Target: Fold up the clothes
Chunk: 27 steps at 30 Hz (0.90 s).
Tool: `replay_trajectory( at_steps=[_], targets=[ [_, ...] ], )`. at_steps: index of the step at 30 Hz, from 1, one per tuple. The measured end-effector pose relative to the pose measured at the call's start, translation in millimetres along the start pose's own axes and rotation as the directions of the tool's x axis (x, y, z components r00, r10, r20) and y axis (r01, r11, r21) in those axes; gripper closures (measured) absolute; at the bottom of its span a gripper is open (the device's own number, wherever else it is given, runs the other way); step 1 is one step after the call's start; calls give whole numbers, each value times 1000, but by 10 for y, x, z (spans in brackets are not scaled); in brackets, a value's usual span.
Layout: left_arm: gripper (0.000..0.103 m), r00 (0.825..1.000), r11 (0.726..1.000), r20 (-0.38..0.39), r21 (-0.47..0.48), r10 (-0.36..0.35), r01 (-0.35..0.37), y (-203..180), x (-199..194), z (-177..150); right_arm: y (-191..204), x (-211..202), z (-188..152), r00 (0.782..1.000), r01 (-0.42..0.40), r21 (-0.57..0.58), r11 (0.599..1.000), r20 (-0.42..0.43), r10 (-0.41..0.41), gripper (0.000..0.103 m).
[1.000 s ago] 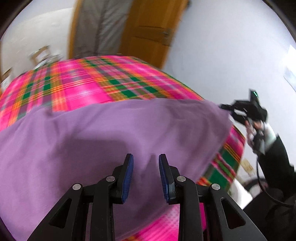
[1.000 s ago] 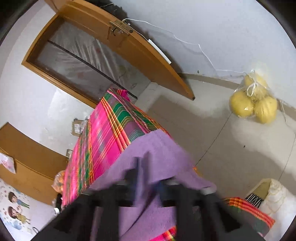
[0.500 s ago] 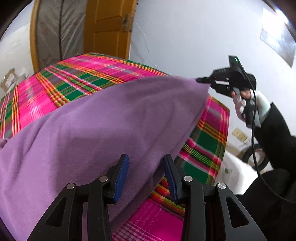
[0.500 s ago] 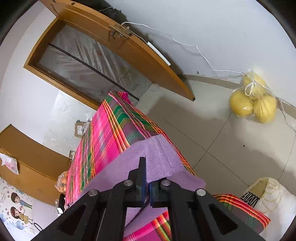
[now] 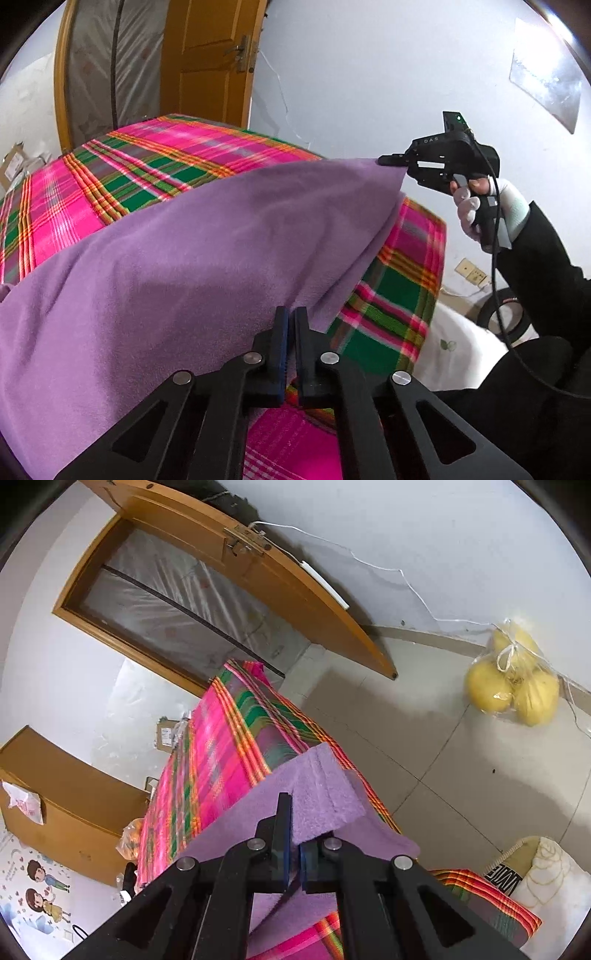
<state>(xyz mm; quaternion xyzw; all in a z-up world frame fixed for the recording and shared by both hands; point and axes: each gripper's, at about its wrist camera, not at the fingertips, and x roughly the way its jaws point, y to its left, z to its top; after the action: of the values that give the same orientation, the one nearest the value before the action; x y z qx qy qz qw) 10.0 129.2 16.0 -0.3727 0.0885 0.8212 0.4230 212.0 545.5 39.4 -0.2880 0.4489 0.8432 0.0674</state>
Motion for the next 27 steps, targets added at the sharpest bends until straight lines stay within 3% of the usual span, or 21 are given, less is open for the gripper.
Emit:
replay_trajectory(
  at_steps=[3,8,14,19,22,24,25,27],
  targets=[
    [101,1000,1000,23,7,-18,17,-24,-102,9,7,-117,-24,1000,-13,-13,1000,28,13,100],
    [101,999,998,6,-23,-50,50,16,-20,-59,-308,69,-145,999,44,63,997,-27,-43,100],
    [101,996,995,-11,-58,-88,87,64,28,-89,-405,78,-85,998,60,75,995,-19,-59,95],
    [97,990,983,20,-112,-141,143,118,-90,-80,-515,78,18,996,93,88,992,-15,-92,94],
    [93,990,982,70,-136,-126,134,183,-252,-62,-617,20,79,989,144,99,985,-4,-145,91],
    [88,992,981,97,-169,-85,100,280,-358,-70,-676,-38,140,983,177,110,978,23,-181,80],
    [86,992,978,104,-189,-66,85,337,-384,-76,-680,-50,177,984,172,101,980,28,-176,69],
    [86,994,971,106,-232,-30,54,455,-399,-92,-621,3,228,990,138,55,989,3,-138,65]
  ],
)
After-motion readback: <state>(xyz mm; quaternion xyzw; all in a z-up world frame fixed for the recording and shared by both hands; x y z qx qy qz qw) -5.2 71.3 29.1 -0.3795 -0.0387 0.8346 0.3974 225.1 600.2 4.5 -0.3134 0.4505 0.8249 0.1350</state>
